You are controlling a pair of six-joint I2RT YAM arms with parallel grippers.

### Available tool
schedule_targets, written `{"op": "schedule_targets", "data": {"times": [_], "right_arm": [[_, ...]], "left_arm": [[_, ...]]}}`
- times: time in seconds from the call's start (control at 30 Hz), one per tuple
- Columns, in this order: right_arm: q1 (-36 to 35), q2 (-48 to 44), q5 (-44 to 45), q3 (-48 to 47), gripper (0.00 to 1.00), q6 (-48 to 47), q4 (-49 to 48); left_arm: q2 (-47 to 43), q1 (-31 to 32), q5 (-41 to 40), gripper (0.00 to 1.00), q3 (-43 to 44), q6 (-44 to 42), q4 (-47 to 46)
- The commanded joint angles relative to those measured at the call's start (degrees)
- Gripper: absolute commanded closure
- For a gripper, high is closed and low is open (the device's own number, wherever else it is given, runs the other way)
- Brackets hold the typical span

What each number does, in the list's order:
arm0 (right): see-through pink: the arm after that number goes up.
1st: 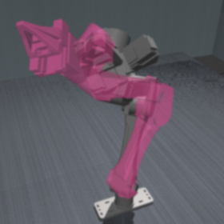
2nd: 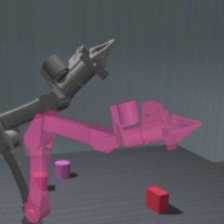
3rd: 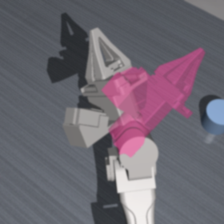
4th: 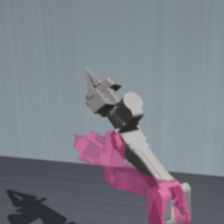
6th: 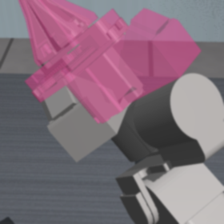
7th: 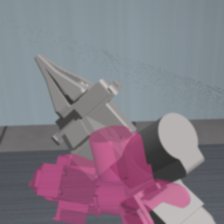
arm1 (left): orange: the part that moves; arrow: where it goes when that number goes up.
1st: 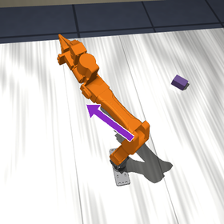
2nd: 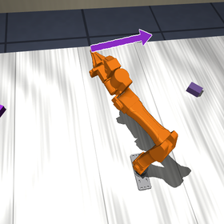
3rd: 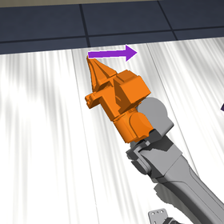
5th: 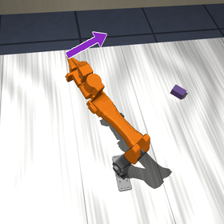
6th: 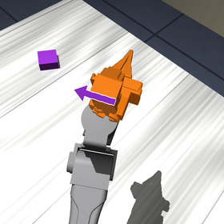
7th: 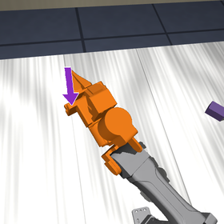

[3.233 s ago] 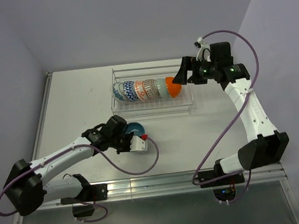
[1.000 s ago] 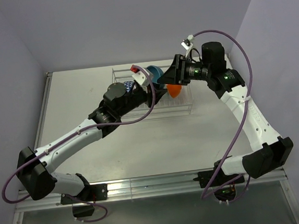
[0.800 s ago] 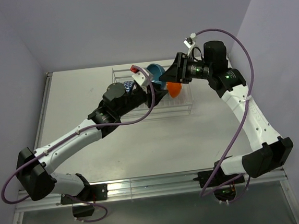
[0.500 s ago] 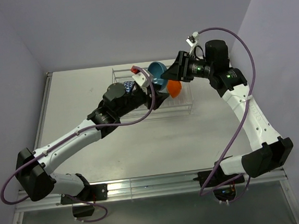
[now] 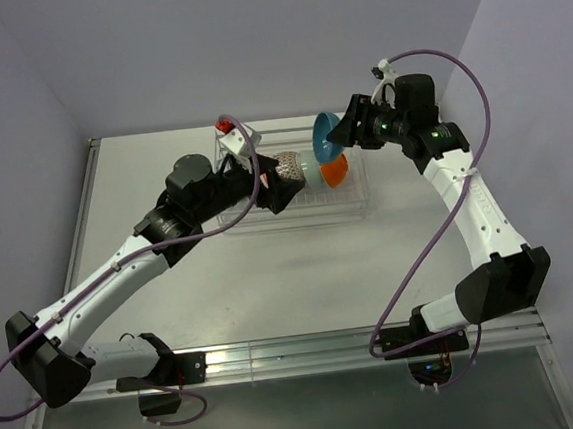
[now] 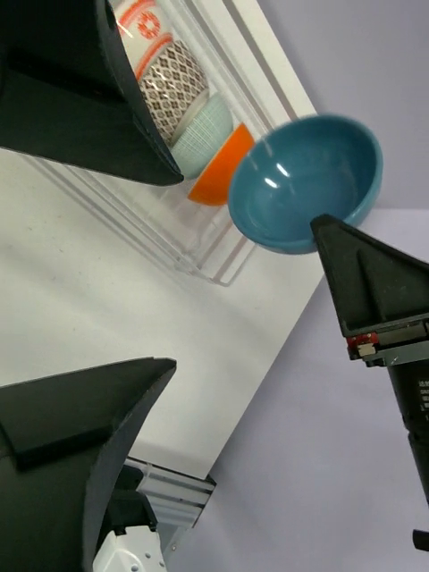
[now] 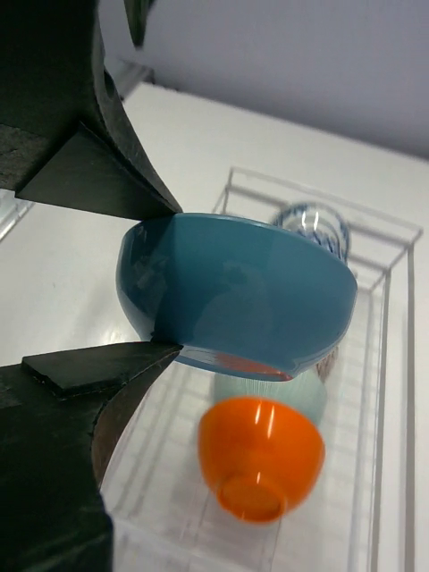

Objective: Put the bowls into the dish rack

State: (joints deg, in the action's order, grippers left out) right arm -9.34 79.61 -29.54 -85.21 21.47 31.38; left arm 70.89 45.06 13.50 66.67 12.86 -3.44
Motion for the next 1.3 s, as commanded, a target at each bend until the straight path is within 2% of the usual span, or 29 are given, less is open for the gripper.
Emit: {"op": "schedule_targets", "data": {"times": [0.0, 0.03, 0.07, 0.2, 0.33, 0.43, 0.63, 0.87, 1.27], "right_arm": [[0.38, 1.33, 7.72, -3.47, 1.0, -4.67, 0.08], [0.38, 2.38, 8.7, -4.17, 1.0, -5.04, 0.35], [0.38, 2.91, 9.75, -4.61, 1.0, -5.56, 0.79], [0.47, 5.37, 14.14, -5.58, 1.0, -8.46, 2.37], [0.03, 8.53, 17.31, -7.59, 1.0, -9.78, 3.51], [-0.5, 10.73, 20.91, -9.18, 1.0, -11.01, 4.39], [-3.48, 13.02, 28.39, -10.68, 1.0, -13.65, 5.27], [-8.05, 15.57, 40.33, -11.73, 1.0, -16.72, 6.59], [-11.75, 20.67, 48.88, -13.23, 1.0, -19.45, 8.96]], "left_arm": [[-2.34, -1.9, 1.54, 0.11, 2.76, 2.17, 6.23], [-2.6, -2.51, 1.36, 0.03, 3.37, 2.08, 7.47], [-2.69, -2.95, 1.18, 0.01, 3.81, 2.08, 8.62], [-2.17, -5.33, 0.65, 0.01, 7.06, 3.3, 16.16], [-0.5, -10.41, 2.93, 0.0, 11.62, 5.68, 22.31], [-0.93, -13.32, 3.64, 0.01, 11.73, 6.38, 24.27], [-4.0, -17.54, 5.14, 0.01, 8.39, 6.65, 22.95], [-4.97, -19.66, 6.37, 0.01, 6.98, 6.91, 22.87], [-5.24, -21.41, 6.72, 0.0, 6.28, 6.3, 22.51]]}}
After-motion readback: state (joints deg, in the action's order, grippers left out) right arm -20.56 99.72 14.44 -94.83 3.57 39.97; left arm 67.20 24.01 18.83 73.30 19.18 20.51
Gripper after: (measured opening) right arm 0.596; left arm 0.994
